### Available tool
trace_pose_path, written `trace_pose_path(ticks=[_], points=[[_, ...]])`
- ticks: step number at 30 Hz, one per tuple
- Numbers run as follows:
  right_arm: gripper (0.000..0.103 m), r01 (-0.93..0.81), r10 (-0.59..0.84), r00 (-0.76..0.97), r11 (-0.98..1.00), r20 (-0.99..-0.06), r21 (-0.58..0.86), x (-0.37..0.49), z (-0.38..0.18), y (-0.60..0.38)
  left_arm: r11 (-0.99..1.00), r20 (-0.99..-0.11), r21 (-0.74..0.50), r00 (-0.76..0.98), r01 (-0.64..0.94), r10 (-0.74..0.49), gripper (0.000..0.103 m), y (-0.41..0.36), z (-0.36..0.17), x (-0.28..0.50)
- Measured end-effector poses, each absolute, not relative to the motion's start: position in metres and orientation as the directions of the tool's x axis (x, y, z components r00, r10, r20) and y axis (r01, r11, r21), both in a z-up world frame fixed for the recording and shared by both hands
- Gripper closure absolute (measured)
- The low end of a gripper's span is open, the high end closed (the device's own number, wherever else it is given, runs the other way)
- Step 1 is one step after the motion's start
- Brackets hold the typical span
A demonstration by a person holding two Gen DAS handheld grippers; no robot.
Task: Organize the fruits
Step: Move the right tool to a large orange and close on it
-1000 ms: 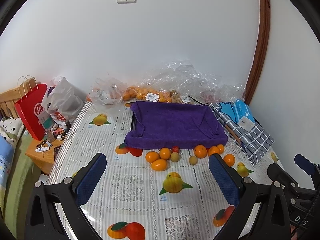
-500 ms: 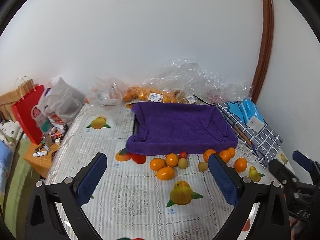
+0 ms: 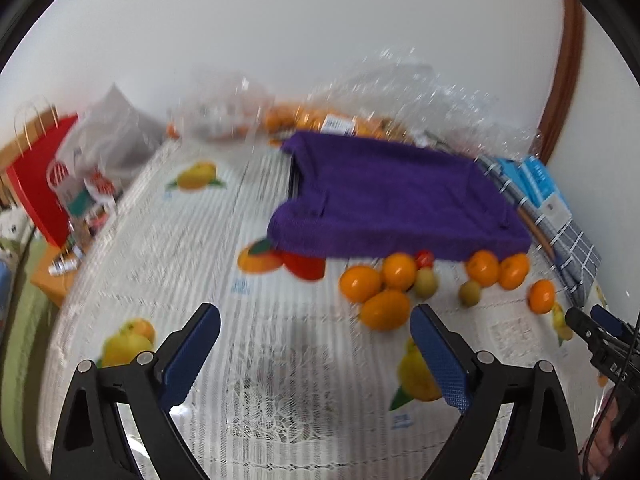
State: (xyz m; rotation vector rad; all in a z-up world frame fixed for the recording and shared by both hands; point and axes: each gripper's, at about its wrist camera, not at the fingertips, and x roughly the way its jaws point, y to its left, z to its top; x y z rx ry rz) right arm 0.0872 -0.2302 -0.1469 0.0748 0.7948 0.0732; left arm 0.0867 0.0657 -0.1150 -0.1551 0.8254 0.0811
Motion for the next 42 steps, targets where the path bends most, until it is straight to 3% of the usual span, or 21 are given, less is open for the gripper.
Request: trace_pose_path(ticks=[4, 16, 18, 21, 24, 27, 28, 32, 42], points=[[0.029, -0.032, 0.075, 0.683, 0.997, -0.727, 0.073, 0.105, -0.164, -0.234, 0.981, -0.748, -0.141, 0.664, -0.130, -0.020, 0.009, 0.072, -0.133, 0.092], [0.033, -0.030, 0.090, 0.668, 0.995, -0.738, 0.094, 0.144, -0.191, -0.233, 0.981, -0.742, -0.194, 0.658, -0.025, -0.130, 0.010, 0.049, -0.157, 0.116], [0.044, -0.031, 0.099, 0.653, 0.994, -0.751, 0.104, 0.146, -0.193, -0.233, 0.979, -0.750, -0.205, 0.645, -0.020, -0.144, 0.016, 0.044, -0.163, 0.123], [0.050, -0.024, 0.104, 0.641, 0.993, -0.760, 0.115, 0.147, -0.195, -0.236, 0.975, -0.747, -0.223, 0.646, -0.019, -0.158, 0.019, 0.038, -0.168, 0.128], [0.059, -0.049, 0.115, 0.648, 0.993, -0.753, 0.110, 0.145, -0.195, -0.234, 0.970, -0.736, -0.244, 0.648, 0.015, -0.195, 0.030, 0.033, -0.168, 0.130], [0.059, -0.048, 0.086, 0.660, 0.996, -0.746, 0.072, 0.141, -0.194, -0.229, 0.977, -0.739, -0.210, 0.649, 0.036, -0.183, 0.056, 0.026, -0.169, 0.129], [0.059, -0.051, 0.079, 0.666, 0.997, -0.741, 0.060, 0.140, -0.193, -0.227, 0.976, -0.738, -0.214, 0.646, 0.046, -0.193, 0.059, 0.026, -0.168, 0.129], [0.059, -0.088, 0.095, 0.688, 0.995, -0.720, 0.048, 0.134, -0.189, -0.221, 0.959, -0.717, -0.275, 0.648, 0.074, -0.256, 0.059, 0.031, -0.167, 0.124], [0.059, -0.102, 0.162, 0.722, 0.987, -0.672, 0.128, 0.125, -0.182, -0.232, 0.957, -0.679, -0.279, 0.689, 0.077, -0.253, 0.062, 0.033, -0.159, 0.114]])
